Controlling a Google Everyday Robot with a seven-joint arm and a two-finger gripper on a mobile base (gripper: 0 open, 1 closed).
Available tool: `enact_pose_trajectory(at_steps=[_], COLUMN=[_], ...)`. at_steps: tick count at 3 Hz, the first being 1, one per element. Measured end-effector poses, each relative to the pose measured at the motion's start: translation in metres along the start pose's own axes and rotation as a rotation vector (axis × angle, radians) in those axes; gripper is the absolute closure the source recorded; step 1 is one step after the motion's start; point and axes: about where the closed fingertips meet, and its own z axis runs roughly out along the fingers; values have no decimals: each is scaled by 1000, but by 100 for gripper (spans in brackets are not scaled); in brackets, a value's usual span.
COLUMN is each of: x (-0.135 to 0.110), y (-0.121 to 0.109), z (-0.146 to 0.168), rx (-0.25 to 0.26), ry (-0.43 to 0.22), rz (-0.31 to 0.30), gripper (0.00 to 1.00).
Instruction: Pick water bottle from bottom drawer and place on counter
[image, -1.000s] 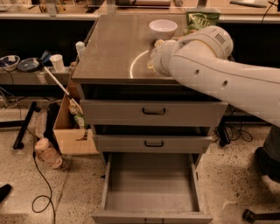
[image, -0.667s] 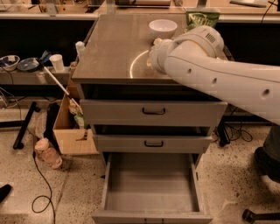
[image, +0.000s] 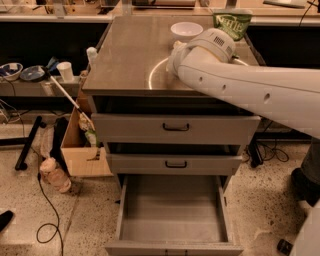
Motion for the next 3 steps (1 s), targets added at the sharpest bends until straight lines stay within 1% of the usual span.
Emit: enact_pose_trajectory(at_steps=[2, 3], x=[0, -3], y=[0, -5], z=[0, -1], rx=[0, -1], ry=[0, 9], rz=[0, -10], gripper=[52, 29])
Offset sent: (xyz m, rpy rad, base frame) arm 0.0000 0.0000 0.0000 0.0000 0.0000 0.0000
